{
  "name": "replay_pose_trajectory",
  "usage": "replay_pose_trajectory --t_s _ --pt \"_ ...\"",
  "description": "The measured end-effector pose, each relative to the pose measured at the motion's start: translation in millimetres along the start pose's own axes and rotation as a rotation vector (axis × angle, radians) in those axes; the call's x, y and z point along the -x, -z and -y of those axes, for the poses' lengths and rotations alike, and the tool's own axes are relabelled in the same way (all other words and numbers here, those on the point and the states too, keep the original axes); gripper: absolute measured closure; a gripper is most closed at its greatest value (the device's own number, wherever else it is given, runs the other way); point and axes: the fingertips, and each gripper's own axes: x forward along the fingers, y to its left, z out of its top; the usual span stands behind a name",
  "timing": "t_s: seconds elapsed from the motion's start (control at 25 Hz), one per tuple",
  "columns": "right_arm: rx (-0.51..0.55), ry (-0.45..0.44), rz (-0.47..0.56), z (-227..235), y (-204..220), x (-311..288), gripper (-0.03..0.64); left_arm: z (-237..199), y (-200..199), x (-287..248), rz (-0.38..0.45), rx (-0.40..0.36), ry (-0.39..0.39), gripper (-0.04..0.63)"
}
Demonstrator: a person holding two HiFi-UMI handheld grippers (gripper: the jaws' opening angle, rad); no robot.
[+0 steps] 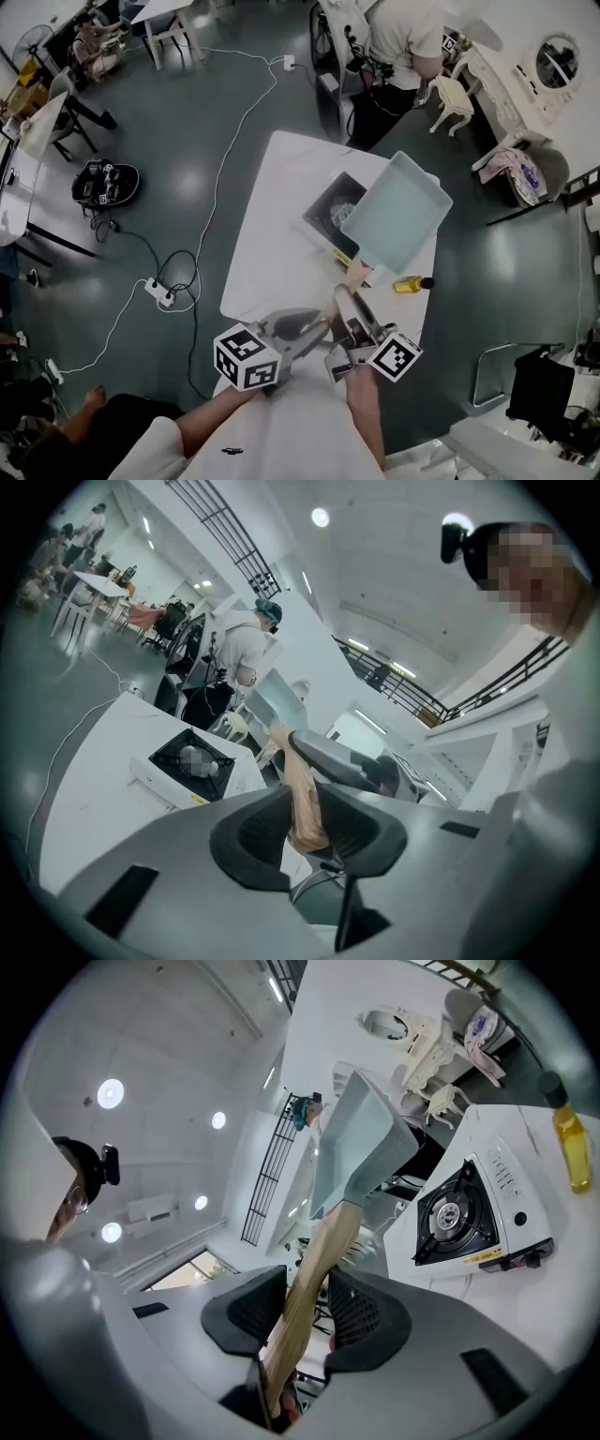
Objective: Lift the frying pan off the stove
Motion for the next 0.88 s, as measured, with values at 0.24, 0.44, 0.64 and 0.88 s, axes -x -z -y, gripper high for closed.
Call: replay_pose_trajectory --t_s 0.24,0.44,0.64,0.88 --pt "0.049 -0.015 0.027 -22.0 -11.4 11.6 0.486 21.1 -8.0 2.8 0.003 -0.048 0.032 0.505" --pt "0.042 -0.012 0.036 -29.6 -6.3 15.4 0.486 27.0 -7.9 11.2 0.006 -0.062 0.036 0.505" --pt "0.049 -0.016 0.038 -33.0 -1.1 17.7 0.485 29.5 -6.6 17.1 0.012 -0.069 0.037 0.505" --pt "0.060 -0.006 0.027 -32.0 1.7 21.1 0.485 30.7 -1.5 17.1 0.007 -0.070 0.032 0.503"
